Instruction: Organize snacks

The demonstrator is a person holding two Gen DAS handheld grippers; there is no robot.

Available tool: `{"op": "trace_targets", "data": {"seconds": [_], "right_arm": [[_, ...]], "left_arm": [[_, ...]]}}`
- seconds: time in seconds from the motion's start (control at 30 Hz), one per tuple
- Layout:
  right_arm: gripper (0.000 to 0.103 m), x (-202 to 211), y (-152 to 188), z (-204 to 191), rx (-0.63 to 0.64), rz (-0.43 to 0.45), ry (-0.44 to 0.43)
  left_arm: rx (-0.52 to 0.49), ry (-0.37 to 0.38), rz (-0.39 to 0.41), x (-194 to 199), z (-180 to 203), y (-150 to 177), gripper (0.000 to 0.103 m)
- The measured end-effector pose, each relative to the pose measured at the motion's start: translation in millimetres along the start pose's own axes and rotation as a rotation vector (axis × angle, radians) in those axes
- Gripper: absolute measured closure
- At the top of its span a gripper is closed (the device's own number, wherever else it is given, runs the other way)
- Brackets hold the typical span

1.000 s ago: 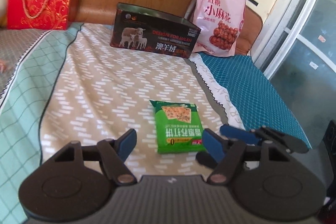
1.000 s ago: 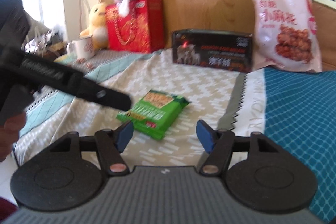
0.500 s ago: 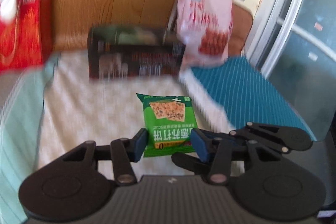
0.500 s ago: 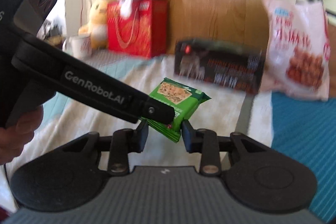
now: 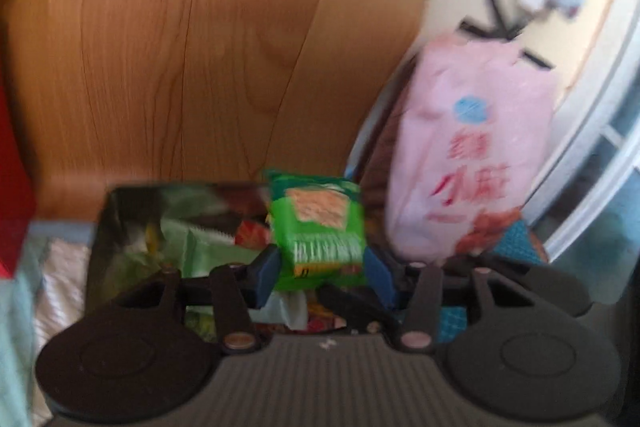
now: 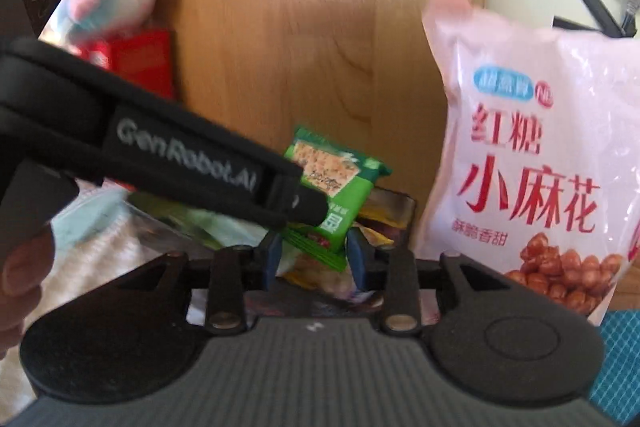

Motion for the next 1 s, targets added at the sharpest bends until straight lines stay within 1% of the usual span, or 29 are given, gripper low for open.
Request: {"op": "trace_targets", "data": {"seconds": [0.03,0.07,0.1,0.17,0.27,0.33,0.4,0.43,0.5,0.57,0.67,0.77,0.87,0.93,1.0], "right_arm": [[0.053,-4.2,4.3,2.0,0.021,-0.004,0.025],[0.048,-3.1,6.8,4.4,0.028,0.008,0.052],[0.048,-0.6,8.5,6.8,0.024,0.018,0.065],[0.048,14.7,12.1,9.4,-0.026,0.055,0.074],[0.048,54.8,24.6,3.4,-0.121,0.119,0.067],[0.048,85.2,39.4,-8.8,-0.187,0.146,0.047],[0.044,113.1,56.6,-23.5,-0.247,0.161,0.041],[0.044,124.3,62.7,-31.9,-0.278,0.162,0.046],[0.044,141.1,77.7,-50.5,-0.338,0.157,0.064],[0.044,152.8,89.4,-71.1,-0.395,0.146,0.068],[0.044,171.6,112.5,-94.5,-0.448,0.122,0.074],[0.043,183.6,126.1,-114.3,-0.437,0.097,0.086],[0.035,194.1,129.9,-126.4,-0.444,0.111,0.089],[0.034,205.0,126.8,-131.2,-0.443,0.132,0.097],[0.031,213.4,121.6,-133.0,-0.437,0.161,0.105]], "left_arm": [[0.014,-0.003,-0.02,-7.6,-4.1,4.0,0.054],[0.016,0.005,-0.009,-9.5,-4.9,4.5,0.051],[0.012,0.003,0.01,-6.4,-5.3,3.9,0.053],[0.009,-0.018,0.076,12.9,-6.8,1.2,0.053],[0.02,0.005,0.189,60.7,-8.2,2.2,0.052],[-0.01,-0.027,0.249,92.4,-8.6,16.6,0.05],[-0.054,-0.074,0.296,117.8,-9.9,40.6,0.041],[-0.074,-0.094,0.307,127.0,-11.3,56.3,0.039],[-0.107,-0.131,0.305,139.5,-12.9,89.8,0.038],[-0.127,-0.159,0.283,146.4,-15.0,124.8,0.037],[-0.124,-0.227,0.266,158.2,-24.4,166.4,0.033],[-0.081,-0.247,0.254,168.5,-32.9,193.8,0.03],[-0.057,-0.255,0.238,175.4,-37.8,208.5,0.03],[-0.058,-0.272,0.239,179.9,-39.7,215.4,0.025],[-0.061,-0.293,0.254,186.3,-42.2,218.9,0.009]]}}
Point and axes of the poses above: each gripper's, at about its wrist camera, not at the fingertips, and x roughly against the way its jaws point, z to its right, y to its underside, the point moved 9 cm from there along -x, roughly the way its jaws point, and after that the axes turned 15 degrees about x, right-handed, at the moved point
